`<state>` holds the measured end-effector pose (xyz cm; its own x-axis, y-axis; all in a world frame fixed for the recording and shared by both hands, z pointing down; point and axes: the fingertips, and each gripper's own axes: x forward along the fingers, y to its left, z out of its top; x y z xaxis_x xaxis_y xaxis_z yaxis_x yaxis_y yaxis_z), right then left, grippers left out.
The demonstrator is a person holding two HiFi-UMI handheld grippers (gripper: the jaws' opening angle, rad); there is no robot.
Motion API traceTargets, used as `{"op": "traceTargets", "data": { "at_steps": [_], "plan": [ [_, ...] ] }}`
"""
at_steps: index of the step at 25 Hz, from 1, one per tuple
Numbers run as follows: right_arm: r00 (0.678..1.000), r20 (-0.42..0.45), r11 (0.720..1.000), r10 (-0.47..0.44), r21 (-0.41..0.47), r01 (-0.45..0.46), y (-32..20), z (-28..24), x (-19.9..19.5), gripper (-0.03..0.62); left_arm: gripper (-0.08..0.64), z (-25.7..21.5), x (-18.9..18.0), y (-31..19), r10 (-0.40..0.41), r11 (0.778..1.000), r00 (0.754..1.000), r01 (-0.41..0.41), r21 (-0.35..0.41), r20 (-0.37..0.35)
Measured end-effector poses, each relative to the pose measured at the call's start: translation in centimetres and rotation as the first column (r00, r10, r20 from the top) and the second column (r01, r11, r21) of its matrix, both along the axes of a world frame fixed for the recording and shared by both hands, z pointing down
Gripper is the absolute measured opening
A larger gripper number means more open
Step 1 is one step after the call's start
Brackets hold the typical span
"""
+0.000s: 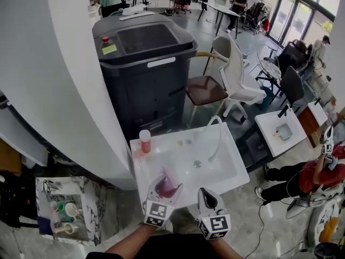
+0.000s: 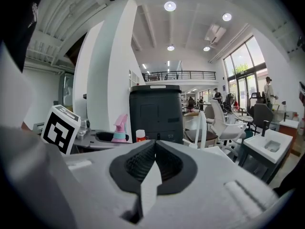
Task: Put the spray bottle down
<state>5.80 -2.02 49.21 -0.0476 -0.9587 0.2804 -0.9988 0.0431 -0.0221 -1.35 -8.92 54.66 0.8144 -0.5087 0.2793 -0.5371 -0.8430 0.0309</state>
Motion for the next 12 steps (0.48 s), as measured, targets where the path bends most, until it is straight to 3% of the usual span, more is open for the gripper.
{"op": "traceTargets", "data": {
  "at_steps": [6, 12],
  "plan": [
    [0.997, 0.006, 0.997, -0.073, 0.035, 0.072, -7.7, -0.9, 3.2, -0.002, 0.279, 1.0, 3.4, -6.4, -0.065, 0.998, 0.998, 0.065, 0.01, -0.009],
    [0.993, 0.023, 0.992, -0.116, 0.054, 0.115, -13.7, -0.8, 6.7, -0.002, 0.279, 3.4, 7.2, -12.8, -0.127, 0.991, 0.992, 0.126, -0.04, -0.014]
  ]
}}
